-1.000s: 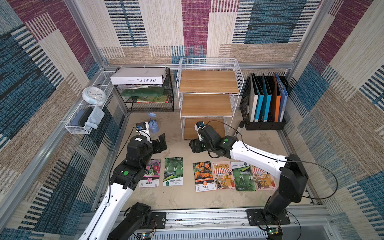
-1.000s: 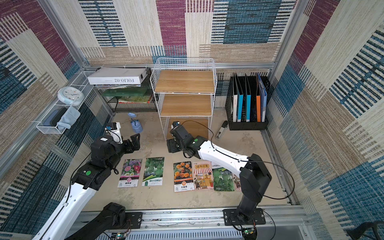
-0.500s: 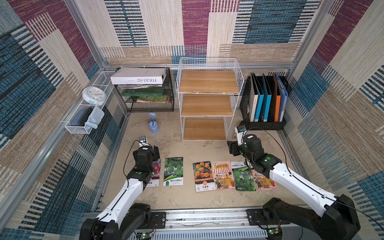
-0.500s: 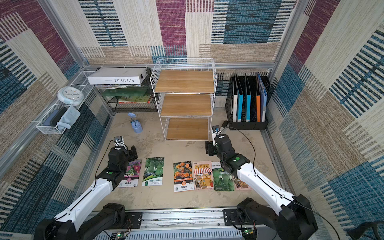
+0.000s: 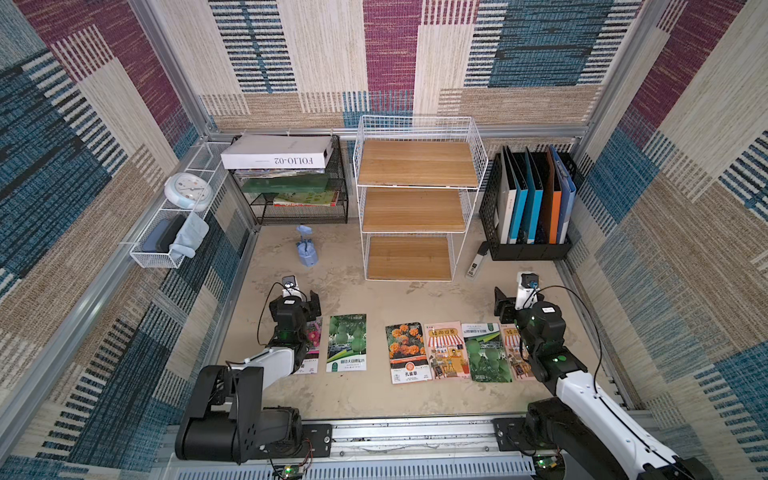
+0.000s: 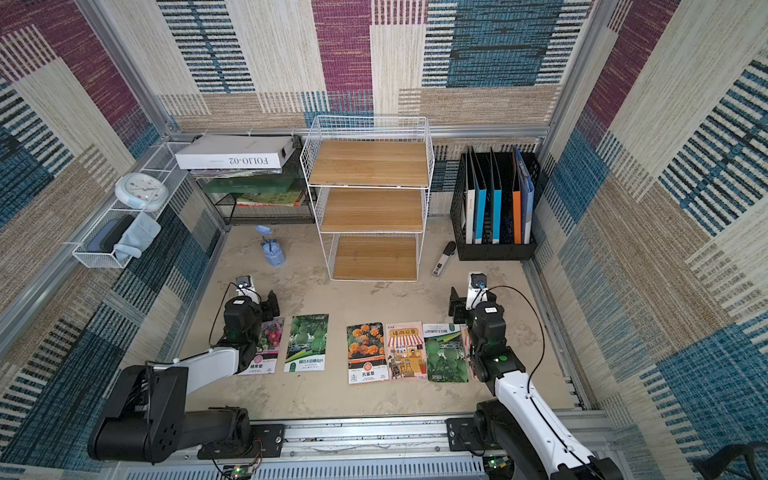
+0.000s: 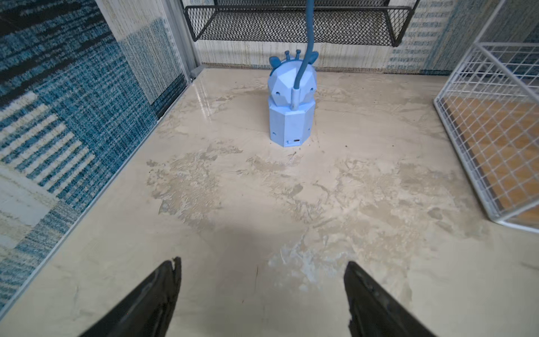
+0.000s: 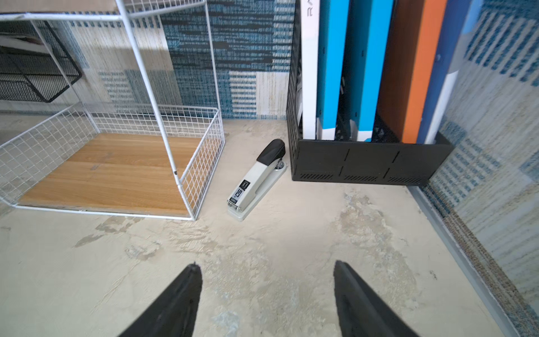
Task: Take the seed bag off the shelf
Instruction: Reset both arms
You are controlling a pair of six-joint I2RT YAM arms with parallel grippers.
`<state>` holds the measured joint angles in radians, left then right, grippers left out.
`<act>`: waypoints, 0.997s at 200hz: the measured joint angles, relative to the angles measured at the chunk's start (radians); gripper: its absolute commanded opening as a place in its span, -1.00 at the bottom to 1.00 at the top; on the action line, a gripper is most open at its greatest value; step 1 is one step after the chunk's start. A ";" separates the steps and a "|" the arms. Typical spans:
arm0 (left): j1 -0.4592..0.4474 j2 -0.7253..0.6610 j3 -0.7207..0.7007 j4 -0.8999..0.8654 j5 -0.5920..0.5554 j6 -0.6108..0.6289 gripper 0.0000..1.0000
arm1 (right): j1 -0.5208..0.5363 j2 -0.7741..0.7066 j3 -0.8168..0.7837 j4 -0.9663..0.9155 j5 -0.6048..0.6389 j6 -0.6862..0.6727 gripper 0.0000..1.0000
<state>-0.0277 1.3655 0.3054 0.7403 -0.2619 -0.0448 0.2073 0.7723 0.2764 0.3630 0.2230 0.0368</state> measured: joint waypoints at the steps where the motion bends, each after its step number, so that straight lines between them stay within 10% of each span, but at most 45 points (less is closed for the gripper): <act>1: 0.002 0.005 -0.003 0.007 0.000 0.000 0.84 | -0.002 -0.003 -0.007 0.010 0.000 -0.001 0.51; 53: 0.041 0.149 0.142 0.016 0.118 0.003 0.91 | -0.083 0.035 -0.173 0.328 -0.008 -0.054 0.53; 137: 0.048 0.156 0.163 -0.053 0.233 0.037 0.99 | -0.188 0.714 -0.039 0.776 -0.121 -0.073 0.49; 161: 0.048 0.156 0.163 -0.054 0.235 0.037 0.99 | -0.241 0.748 -0.016 0.772 -0.161 -0.051 0.93; 199: 0.048 0.156 0.163 -0.059 0.235 0.037 0.99 | -0.247 0.750 -0.007 0.785 -0.205 -0.043 1.00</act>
<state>0.0200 1.5211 0.4683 0.6815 -0.0269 -0.0078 -0.0399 1.5223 0.2695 1.1481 0.0177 -0.0067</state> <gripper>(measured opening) 0.995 0.997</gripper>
